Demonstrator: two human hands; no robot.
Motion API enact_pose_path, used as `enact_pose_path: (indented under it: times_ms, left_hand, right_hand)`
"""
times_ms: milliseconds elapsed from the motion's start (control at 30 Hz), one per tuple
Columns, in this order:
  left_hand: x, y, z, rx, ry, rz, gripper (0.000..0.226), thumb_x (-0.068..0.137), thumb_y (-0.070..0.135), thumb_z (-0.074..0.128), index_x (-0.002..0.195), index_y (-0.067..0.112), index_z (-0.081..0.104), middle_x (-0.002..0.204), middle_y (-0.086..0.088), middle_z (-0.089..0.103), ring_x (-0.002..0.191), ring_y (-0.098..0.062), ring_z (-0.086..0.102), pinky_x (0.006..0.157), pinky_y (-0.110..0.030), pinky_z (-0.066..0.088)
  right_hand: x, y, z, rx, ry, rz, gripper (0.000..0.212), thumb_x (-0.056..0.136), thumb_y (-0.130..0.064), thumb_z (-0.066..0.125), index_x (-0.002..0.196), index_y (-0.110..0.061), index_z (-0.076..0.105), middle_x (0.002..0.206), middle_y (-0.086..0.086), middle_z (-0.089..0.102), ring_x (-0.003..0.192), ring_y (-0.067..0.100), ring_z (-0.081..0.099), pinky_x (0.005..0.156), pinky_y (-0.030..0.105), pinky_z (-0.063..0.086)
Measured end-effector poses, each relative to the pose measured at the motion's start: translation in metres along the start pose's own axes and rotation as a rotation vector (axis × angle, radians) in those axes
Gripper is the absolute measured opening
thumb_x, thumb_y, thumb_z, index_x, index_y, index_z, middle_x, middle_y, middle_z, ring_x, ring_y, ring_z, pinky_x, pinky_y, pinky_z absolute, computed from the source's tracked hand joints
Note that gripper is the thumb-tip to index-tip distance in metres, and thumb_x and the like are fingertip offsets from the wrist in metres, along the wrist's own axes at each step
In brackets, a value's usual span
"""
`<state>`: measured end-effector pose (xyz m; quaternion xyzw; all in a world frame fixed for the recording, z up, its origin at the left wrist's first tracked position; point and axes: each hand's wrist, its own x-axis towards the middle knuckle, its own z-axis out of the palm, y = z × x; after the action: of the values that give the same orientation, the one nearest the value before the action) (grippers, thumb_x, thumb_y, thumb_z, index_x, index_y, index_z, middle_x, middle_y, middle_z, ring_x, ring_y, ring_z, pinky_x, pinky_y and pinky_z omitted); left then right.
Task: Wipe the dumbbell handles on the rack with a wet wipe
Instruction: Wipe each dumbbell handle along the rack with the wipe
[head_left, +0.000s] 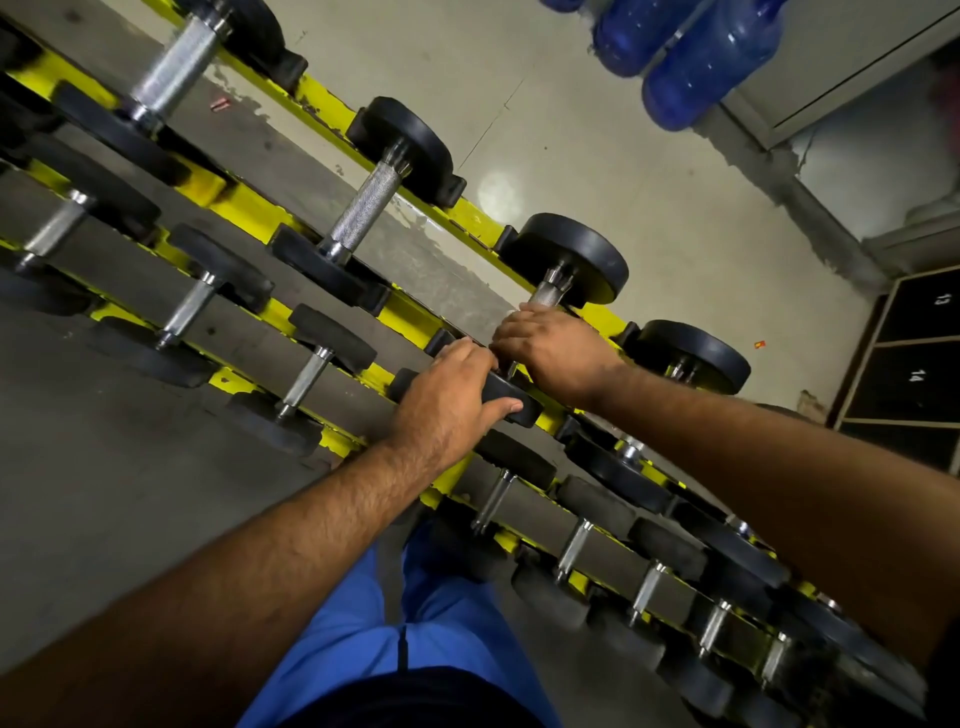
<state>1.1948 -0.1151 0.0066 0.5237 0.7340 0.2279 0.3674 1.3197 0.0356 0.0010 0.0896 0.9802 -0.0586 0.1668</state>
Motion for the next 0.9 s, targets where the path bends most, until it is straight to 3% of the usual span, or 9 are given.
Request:
enact_pose_path:
  times_ms: [167, 267, 367, 500, 633, 767, 900]
  left_hand:
    - [0.0, -0.003, 0.001, -0.005, 0.005, 0.011, 0.052, 0.086, 0.05, 0.069, 0.121, 0.013, 0.056, 0.13, -0.003, 0.053, 0.124, -0.02, 0.05, 0.096, -0.033, 0.046]
    - [0.0, -0.003, 0.002, -0.015, 0.002, 0.013, 0.052, 0.085, 0.049, 0.07, 0.119, 0.013, 0.056, 0.127, -0.003, 0.053, 0.122, -0.021, 0.051, 0.095, -0.034, 0.047]
    - [0.0, -0.002, 0.003, -0.017, -0.018, 0.002, 0.052, 0.086, 0.048, 0.069, 0.122, 0.013, 0.055, 0.139, -0.005, 0.049, 0.135, -0.022, 0.042, 0.103, -0.036, 0.043]
    - [0.0, -0.001, 0.002, -0.023, -0.023, 0.005, 0.052, 0.087, 0.047, 0.069, 0.122, 0.012, 0.055, 0.145, -0.007, 0.046, 0.142, -0.022, 0.035, 0.109, -0.035, 0.037]
    - [0.001, -0.003, 0.003, -0.029, -0.038, -0.004, 0.054, 0.087, 0.047, 0.069, 0.125, 0.013, 0.054, 0.148, -0.008, 0.044, 0.144, -0.021, 0.032, 0.112, -0.035, 0.034]
    - [0.0, -0.004, 0.002, -0.029, -0.023, 0.018, 0.052, 0.086, 0.047, 0.069, 0.123, 0.013, 0.055, 0.145, -0.008, 0.047, 0.143, -0.021, 0.033, 0.112, -0.034, 0.034]
    - [0.001, -0.007, 0.002, -0.042, -0.024, 0.012, 0.052, 0.086, 0.047, 0.07, 0.122, 0.012, 0.056, 0.144, -0.007, 0.049, 0.143, -0.022, 0.035, 0.111, -0.036, 0.037]
  right_hand:
    - [0.011, 0.008, -0.01, -0.107, -0.013, 0.309, 0.033, 0.093, -0.013, 0.046, 0.115, -0.013, 0.07, 0.115, 0.007, 0.069, 0.113, 0.026, 0.06, 0.103, 0.042, 0.044]
    - [0.017, -0.008, -0.01, -0.162, -0.108, 0.25, 0.031, 0.096, -0.023, 0.044, 0.116, -0.016, 0.066, 0.112, 0.005, 0.068, 0.111, 0.022, 0.06, 0.106, 0.039, 0.04]
    - [0.02, -0.001, -0.014, -0.18, -0.106, 0.369, 0.031, 0.097, -0.022, 0.044, 0.119, -0.014, 0.065, 0.122, 0.009, 0.066, 0.121, 0.025, 0.057, 0.111, 0.04, 0.037]
    - [0.015, -0.011, -0.008, -0.128, -0.133, 0.183, 0.026, 0.094, -0.022, 0.05, 0.113, -0.019, 0.069, 0.112, 0.002, 0.07, 0.112, 0.022, 0.061, 0.109, 0.04, 0.038]
    - [0.013, 0.004, -0.009, -0.102, -0.033, 0.348, 0.03, 0.092, -0.016, 0.051, 0.115, -0.016, 0.069, 0.115, 0.005, 0.068, 0.116, 0.024, 0.058, 0.112, 0.041, 0.036]
    - [0.004, -0.01, -0.009, 0.013, -0.075, 0.08, 0.026, 0.089, -0.017, 0.059, 0.111, -0.017, 0.072, 0.112, 0.002, 0.071, 0.111, 0.022, 0.061, 0.107, 0.041, 0.04]
    - [0.005, 0.006, -0.008, 0.005, 0.011, 0.276, 0.036, 0.091, -0.016, 0.044, 0.114, -0.015, 0.071, 0.114, 0.004, 0.07, 0.114, 0.024, 0.059, 0.107, 0.042, 0.04]
